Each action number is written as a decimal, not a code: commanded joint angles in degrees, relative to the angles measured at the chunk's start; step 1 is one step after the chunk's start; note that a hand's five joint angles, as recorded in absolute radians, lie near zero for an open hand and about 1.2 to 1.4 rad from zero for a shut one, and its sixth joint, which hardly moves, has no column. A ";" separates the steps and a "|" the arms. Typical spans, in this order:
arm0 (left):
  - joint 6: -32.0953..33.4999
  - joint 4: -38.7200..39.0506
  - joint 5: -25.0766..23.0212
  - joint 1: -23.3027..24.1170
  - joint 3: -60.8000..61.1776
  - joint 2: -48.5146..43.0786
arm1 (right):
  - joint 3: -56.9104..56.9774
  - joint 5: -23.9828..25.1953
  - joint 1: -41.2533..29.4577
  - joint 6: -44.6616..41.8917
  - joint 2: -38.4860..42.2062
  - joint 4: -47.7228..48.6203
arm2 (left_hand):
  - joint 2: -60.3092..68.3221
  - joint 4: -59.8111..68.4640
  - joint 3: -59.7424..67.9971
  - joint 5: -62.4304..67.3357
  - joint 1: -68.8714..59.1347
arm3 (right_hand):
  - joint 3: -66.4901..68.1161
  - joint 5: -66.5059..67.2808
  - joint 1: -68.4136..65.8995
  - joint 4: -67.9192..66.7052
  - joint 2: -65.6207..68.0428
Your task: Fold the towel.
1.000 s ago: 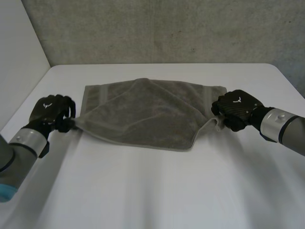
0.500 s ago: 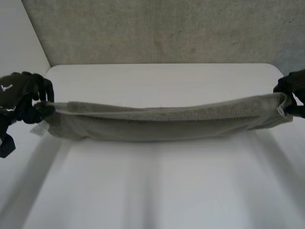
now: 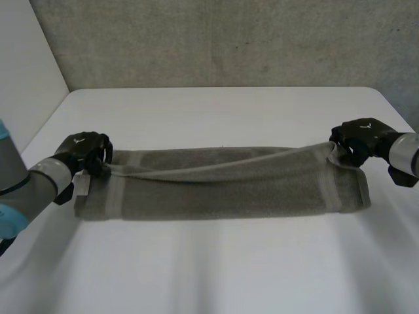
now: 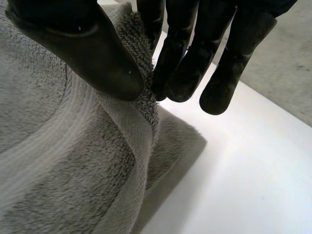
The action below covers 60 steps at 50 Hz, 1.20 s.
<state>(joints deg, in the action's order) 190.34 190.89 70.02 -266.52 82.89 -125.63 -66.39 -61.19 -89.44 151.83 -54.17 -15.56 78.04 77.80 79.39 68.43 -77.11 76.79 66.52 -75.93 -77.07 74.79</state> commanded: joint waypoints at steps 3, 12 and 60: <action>-0.06 -1.31 4.68 3.55 -10.37 -5.85 | 7.49 -6.21 -2.41 3.20 6.18 3.34 | 1.96 2.20 0.61 1.57 -2.89 | 3.21 3.48 -4.07 -2.93 5.21; -0.06 -1.23 8.20 4.78 -17.49 -10.33 | 15.67 -9.90 -5.22 4.00 12.50 3.43 | 1.96 2.20 0.61 1.57 -2.89 | 3.21 3.48 -4.07 -2.93 5.21; -3.22 28.20 8.12 9.18 28.28 27.73 | -32.92 -14.13 -8.21 -0.92 -18.08 26.09 | -64.63 -64.39 -65.98 -65.02 63.70 | -66.79 -66.52 65.93 67.07 -64.79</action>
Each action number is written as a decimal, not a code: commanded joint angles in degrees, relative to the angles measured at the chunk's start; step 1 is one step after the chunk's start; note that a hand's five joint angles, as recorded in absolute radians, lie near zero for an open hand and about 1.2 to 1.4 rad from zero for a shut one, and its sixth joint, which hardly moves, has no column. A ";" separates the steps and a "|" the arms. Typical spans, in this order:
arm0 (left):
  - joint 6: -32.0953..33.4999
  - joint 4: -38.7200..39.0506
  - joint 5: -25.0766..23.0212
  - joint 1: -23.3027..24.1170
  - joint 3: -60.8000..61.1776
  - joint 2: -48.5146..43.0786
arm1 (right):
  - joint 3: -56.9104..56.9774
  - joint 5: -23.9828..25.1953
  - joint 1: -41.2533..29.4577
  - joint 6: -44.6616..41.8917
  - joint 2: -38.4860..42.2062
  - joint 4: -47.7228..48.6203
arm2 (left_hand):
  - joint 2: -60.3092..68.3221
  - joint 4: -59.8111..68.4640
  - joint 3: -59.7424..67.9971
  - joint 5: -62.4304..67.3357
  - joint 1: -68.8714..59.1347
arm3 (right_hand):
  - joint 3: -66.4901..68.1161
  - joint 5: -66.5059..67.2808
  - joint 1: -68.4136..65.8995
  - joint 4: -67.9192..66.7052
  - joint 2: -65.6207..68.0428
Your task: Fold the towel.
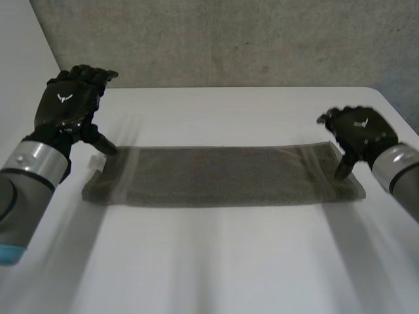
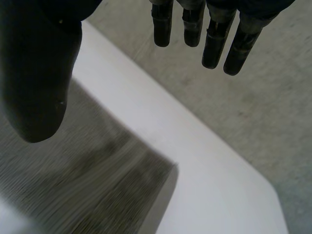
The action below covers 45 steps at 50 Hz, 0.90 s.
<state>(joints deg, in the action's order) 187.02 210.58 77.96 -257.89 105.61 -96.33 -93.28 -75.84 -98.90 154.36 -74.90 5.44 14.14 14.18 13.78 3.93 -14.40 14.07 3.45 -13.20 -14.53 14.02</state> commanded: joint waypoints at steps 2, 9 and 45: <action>0.10 9.06 0.17 0.63 5.83 -2.81 | -6.47 0.61 2.14 -4.33 4.50 6.51 | -0.73 -0.77 -0.37 -0.52 0.99 | -4.07 -3.45 3.20 4.53 -4.02; -0.86 9.15 0.35 0.72 5.92 -5.62 | -6.04 0.70 5.56 -8.01 12.22 10.81 | -0.73 -0.77 -0.37 -0.52 0.99 | 10.46 11.08 -11.33 -10.00 10.51; -2.01 9.33 0.44 0.45 7.07 -5.89 | 6.80 -14.07 12.51 -16.02 12.32 13.45 | -0.89 -0.94 -0.54 -0.69 1.16 | 65.93 66.55 -66.80 -65.47 65.98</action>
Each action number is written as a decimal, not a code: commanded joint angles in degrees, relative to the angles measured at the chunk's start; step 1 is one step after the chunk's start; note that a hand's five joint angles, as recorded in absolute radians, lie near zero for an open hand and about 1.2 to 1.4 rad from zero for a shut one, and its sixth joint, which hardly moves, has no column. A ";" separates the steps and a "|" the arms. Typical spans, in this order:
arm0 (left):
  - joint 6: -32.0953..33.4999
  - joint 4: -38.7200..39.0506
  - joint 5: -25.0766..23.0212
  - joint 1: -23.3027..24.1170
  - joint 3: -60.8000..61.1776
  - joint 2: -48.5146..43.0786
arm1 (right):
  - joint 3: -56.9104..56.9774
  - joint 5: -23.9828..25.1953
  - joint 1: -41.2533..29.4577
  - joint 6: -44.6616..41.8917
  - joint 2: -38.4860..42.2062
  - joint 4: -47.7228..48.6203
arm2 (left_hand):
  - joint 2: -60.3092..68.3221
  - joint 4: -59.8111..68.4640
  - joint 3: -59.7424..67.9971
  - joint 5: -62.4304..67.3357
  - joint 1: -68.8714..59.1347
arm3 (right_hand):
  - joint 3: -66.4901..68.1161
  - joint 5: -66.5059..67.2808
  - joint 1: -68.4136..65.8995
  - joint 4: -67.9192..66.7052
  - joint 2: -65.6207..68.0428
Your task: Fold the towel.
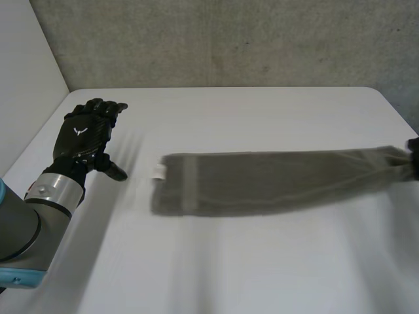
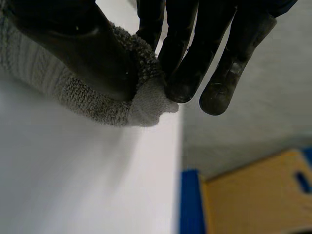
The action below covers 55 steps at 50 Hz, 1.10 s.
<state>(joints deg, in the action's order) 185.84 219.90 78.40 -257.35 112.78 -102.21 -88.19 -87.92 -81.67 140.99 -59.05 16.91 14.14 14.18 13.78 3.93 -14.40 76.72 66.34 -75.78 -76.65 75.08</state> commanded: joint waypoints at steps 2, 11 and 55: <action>-1.53 -0.08 0.08 -0.26 -0.11 0.00 | 3.27 -1.99 -17.06 -1.08 -5.72 2.68 | -0.89 -0.94 -0.54 -0.69 1.16 | 3.28 3.66 -4.22 -3.35 4.92; -2.15 -0.08 0.09 -0.26 -0.02 0.08 | 7.24 0.12 -41.91 1.48 -0.11 4.00 | -0.89 -0.94 -0.54 -0.69 1.16 | 3.28 3.66 -4.22 -3.35 4.92; -2.15 -0.17 0.09 1.58 -0.02 -2.29 | -6.75 5.75 -26.52 1.66 -1.95 -4.26 | -1.40 -1.44 -1.04 -1.19 1.66 | 3.28 3.66 -4.22 -3.35 4.92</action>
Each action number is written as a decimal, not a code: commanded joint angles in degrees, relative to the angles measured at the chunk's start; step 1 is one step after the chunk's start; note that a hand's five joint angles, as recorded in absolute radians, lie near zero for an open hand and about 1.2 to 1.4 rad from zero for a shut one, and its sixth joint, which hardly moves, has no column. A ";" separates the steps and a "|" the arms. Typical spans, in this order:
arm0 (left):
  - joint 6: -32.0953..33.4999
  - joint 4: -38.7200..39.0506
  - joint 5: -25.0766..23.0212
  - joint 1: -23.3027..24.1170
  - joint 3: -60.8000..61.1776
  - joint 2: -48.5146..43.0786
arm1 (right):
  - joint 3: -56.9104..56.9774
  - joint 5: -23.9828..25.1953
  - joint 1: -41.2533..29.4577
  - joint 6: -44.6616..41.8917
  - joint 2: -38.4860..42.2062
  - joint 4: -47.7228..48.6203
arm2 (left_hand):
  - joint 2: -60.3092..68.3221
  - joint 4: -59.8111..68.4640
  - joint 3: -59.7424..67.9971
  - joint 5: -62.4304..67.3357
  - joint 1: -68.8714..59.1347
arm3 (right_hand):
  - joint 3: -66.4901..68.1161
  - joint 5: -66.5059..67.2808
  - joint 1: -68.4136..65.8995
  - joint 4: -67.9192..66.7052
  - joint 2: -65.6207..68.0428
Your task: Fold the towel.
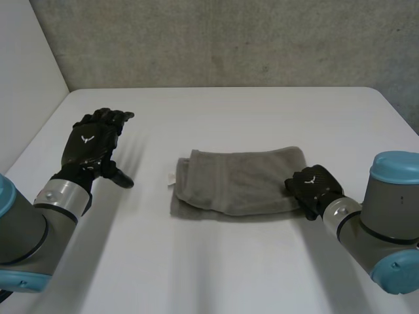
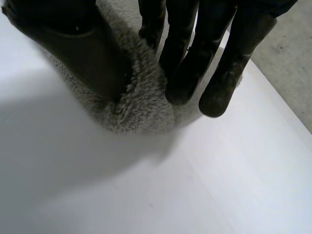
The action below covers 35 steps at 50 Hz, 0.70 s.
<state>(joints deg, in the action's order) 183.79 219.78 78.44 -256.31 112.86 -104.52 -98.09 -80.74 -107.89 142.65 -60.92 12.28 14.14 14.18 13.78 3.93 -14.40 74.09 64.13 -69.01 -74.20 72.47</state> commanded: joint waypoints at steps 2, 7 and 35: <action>-0.09 -0.05 0.04 0.64 -0.09 0.11 | 4.58 -2.93 -0.48 -0.18 -0.25 0.47 | -1.56 -1.61 -1.21 -1.36 1.83 | 5.91 5.87 -10.99 -5.80 7.53; -0.09 0.04 0.13 0.72 -0.79 0.81 | 10.12 -4.51 -6.89 -0.18 -0.86 0.38 | -1.73 -1.78 -1.38 -1.53 2.00 | 5.91 5.87 -10.99 -5.80 7.53; -3.69 -0.31 6.37 5.56 -13.18 -1.38 | 16.63 7.09 -25.72 -7.94 5.84 0.55 | -1.74 -1.78 -1.38 -1.53 2.00 | -64.09 -64.13 59.01 64.20 -62.47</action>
<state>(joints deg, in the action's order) 182.55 219.61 84.57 -251.20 101.14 -103.47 -77.47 -73.77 -137.97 127.30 -49.36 12.75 14.13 14.18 13.78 3.93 -14.40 23.41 11.43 -20.93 -21.13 19.82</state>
